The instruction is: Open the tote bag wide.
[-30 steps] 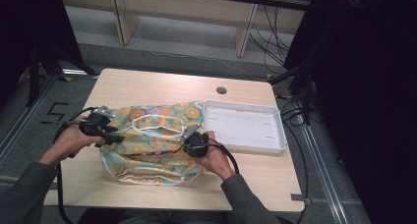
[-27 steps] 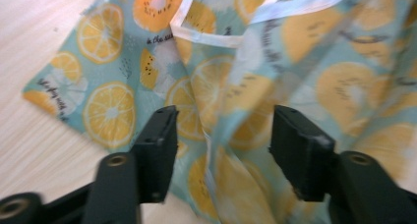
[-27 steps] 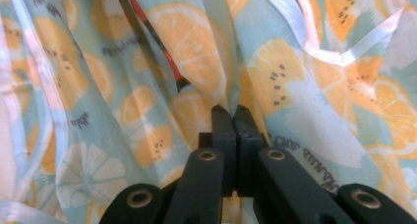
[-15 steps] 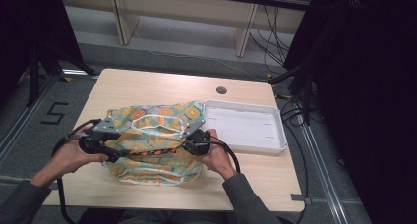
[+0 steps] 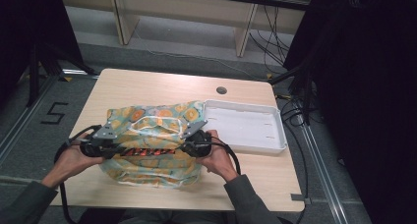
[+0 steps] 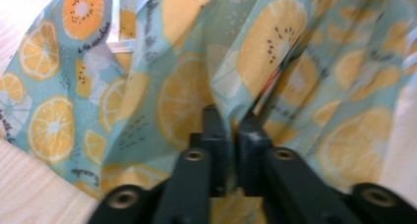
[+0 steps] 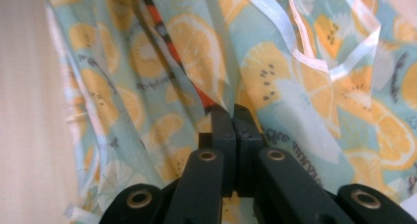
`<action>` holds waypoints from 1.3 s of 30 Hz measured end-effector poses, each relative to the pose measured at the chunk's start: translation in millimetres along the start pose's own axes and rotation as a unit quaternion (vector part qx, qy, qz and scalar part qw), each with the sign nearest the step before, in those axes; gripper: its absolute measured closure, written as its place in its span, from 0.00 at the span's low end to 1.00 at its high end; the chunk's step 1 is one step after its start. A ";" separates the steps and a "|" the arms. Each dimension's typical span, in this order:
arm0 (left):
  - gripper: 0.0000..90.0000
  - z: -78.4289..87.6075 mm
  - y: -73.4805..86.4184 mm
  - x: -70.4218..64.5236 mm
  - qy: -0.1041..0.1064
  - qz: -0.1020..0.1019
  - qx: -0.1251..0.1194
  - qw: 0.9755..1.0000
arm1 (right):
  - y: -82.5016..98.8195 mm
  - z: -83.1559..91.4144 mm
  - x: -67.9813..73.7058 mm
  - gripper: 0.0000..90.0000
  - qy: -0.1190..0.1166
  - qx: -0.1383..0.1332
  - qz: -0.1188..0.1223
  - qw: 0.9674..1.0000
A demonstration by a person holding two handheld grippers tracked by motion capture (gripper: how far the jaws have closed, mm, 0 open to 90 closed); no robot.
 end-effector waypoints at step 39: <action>0.99 -28.8 -9.5 70.0 -0.015 0.107 0.046 0.993 | -34.0 -27.3 -55.0 0.74 0.087 0.012 -0.028 0.996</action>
Point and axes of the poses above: each handheld gripper's, and its own axes: z roughly backward along the jaws, y roughly out of its underside, x roughly to its left, the point moved 9 cm from there along -z, roughly forward along the jaws, and after that the axes turned 8 degrees about z, right-handed, at the moved point
